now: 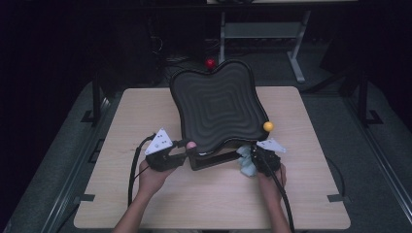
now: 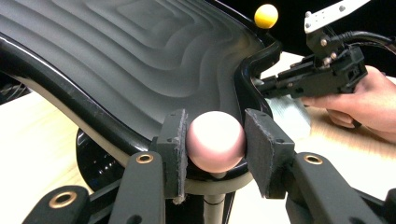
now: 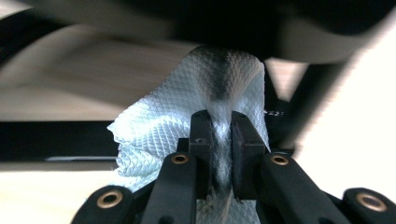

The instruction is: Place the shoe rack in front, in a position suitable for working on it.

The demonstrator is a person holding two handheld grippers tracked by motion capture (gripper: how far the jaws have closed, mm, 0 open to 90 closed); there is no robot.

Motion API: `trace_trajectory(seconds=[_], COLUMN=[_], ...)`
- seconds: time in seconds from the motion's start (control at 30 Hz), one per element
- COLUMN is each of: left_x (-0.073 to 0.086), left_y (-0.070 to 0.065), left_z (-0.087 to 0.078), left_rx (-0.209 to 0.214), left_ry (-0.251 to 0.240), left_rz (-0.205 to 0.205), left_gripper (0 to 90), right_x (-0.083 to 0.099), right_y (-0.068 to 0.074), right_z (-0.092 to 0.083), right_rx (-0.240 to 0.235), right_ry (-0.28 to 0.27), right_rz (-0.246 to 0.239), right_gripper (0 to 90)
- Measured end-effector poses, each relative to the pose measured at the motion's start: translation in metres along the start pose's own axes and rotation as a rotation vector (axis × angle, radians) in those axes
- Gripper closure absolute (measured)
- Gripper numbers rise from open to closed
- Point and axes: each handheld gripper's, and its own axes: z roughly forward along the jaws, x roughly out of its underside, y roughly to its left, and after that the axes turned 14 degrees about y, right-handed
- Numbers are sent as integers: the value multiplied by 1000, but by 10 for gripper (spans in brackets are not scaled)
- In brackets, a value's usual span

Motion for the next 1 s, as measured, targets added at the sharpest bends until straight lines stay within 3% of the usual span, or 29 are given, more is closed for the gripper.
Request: trace_trajectory(seconds=[0.07,0.1,0.13,0.2,0.27,0.4,0.47,0.57,0.63,0.8,0.87,1.0], left_x=[0,0,0,0,0,0,0,0,0,0,0,0], left_y=[0,0,0,0,0,1,0,1,2,1,1,3], left_z=[0,0,0,0,0,0,0,0,0,0,0,-1], left_rx=[-3,-2,-1,0,2,3,-1,-4,-2,-5,-7,-19], left_ry=[-1,-1,-2,-1,-1,-3,-2,-2,-1,-1,-2,2], left_rz=[1,2,1,2,0,-1,1,-2,-3,-6,-5,-7], left_gripper=[603,603,604,603,603,602,603,602,602,600,596,600], right_x=[1,1,1,1,0,0,0,1,0,-2,-2,-2], right_y=[-2,2,10,19,23,13,18,28,35,20,24,39], right_z=[0,0,0,0,0,1,0,1,0,1,1,1], right_rx=[-19,-14,-51,-80,-60,-72,-62,-119,-108,-76,-67,-128], right_ry=[-4,-5,-4,-1,0,2,0,-1,1,7,9,5], right_rz=[31,17,-4,-31,-65,-10,-24,-53,-90,-42,-47,-96], right_gripper=[808,808,808,808,807,807,807,807,807,807,807,807])
